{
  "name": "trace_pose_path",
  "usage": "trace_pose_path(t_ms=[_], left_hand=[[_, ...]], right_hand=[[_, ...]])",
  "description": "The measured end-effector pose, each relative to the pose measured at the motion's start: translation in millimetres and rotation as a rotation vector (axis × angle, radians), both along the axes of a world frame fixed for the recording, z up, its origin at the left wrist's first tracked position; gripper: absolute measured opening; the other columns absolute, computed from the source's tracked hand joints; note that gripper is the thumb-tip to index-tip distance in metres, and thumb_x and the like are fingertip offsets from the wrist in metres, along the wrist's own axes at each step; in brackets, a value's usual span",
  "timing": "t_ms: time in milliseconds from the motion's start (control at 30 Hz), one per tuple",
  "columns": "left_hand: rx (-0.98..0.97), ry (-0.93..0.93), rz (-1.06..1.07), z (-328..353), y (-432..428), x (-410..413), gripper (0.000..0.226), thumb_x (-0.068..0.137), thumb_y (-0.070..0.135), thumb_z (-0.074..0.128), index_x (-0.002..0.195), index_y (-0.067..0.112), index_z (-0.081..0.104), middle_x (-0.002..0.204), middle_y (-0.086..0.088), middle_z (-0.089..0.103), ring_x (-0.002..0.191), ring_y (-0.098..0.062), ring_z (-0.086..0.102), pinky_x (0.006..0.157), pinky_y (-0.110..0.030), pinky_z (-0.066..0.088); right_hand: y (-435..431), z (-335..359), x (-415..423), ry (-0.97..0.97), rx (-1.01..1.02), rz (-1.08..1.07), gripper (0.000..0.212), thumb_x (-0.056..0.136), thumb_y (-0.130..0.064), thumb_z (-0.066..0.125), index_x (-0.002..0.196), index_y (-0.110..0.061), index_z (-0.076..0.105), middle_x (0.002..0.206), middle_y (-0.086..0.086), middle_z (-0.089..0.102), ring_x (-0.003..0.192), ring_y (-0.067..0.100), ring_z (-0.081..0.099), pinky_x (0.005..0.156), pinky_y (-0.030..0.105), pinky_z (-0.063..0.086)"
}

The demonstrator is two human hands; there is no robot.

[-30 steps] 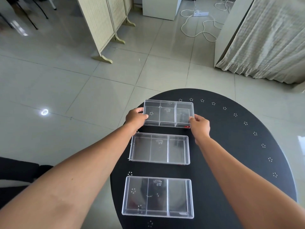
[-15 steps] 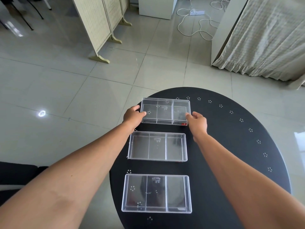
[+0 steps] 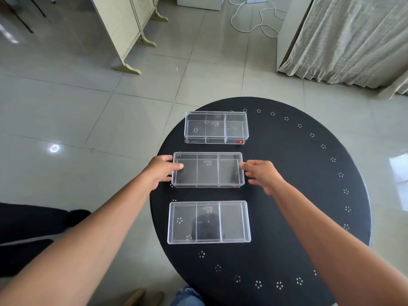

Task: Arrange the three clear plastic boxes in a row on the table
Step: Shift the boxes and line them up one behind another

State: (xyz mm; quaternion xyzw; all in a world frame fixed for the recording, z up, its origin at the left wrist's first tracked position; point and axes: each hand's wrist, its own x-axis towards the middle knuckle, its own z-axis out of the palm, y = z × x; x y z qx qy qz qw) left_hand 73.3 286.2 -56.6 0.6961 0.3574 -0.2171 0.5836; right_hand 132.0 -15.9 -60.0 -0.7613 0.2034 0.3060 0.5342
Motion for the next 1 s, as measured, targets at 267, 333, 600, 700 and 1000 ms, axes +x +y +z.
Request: trace_pose_path(t_ms=[267, 333, 600, 700, 1000], left_hand=[[0.040, -0.086, 0.125, -4, -20, -10, 0.037, 0.086, 0.004, 0.067, 0.122, 0.011, 0.064, 0.094, -0.001, 0.070, 0.075, -0.010, 0.065, 0.064, -0.026, 0.051], [0.040, -0.101, 0.122, -4, -25, -6, 0.038, 0.086, 0.003, 0.067, 0.124, 0.010, 0.063, 0.096, -0.003, 0.069, 0.074, -0.010, 0.064, 0.063, -0.025, 0.050], [0.052, -0.125, 0.121, -1, -36, 10, 0.040, 0.087, 0.004, 0.067, 0.126, 0.009, 0.063, 0.106, -0.005, 0.069, 0.090, -0.020, 0.066, 0.077, -0.031, 0.055], [0.048, -0.131, 0.120, 3, -37, 14, 0.039, 0.087, 0.003, 0.066, 0.126, 0.009, 0.063, 0.106, -0.005, 0.069, 0.088, -0.019, 0.066, 0.066, -0.026, 0.053], [0.063, -0.137, 0.097, 6, -39, 22, 0.041, 0.090, 0.008, 0.064, 0.131, 0.014, 0.061, 0.108, -0.002, 0.067, 0.094, -0.019, 0.063, 0.069, -0.027, 0.051]], right_hand=[[7, -5, -28, -0.086, 0.035, 0.022, 0.025, 0.089, -0.016, 0.071, 0.112, -0.008, 0.072, 0.090, -0.001, 0.068, 0.088, 0.018, 0.060, 0.079, 0.029, 0.051], [5, -3, -25, -0.108, 0.034, 0.003, 0.008, 0.091, -0.013, 0.068, 0.096, -0.016, 0.074, 0.080, -0.004, 0.067, 0.082, 0.017, 0.059, 0.078, 0.029, 0.050], [4, 0, -8, -0.149, 0.017, -0.049, 0.022, 0.093, -0.012, 0.062, 0.079, -0.025, 0.073, 0.072, -0.007, 0.067, 0.075, 0.015, 0.057, 0.086, 0.033, 0.051], [5, 0, -6, -0.160, 0.015, -0.055, 0.021, 0.093, -0.012, 0.061, 0.082, -0.022, 0.075, 0.063, -0.012, 0.065, 0.069, 0.012, 0.055, 0.081, 0.030, 0.049], [7, 0, -2, -0.142, 0.032, -0.091, 0.017, 0.094, -0.014, 0.060, 0.091, -0.024, 0.074, 0.074, -0.010, 0.067, 0.072, 0.011, 0.057, 0.093, 0.034, 0.050]])
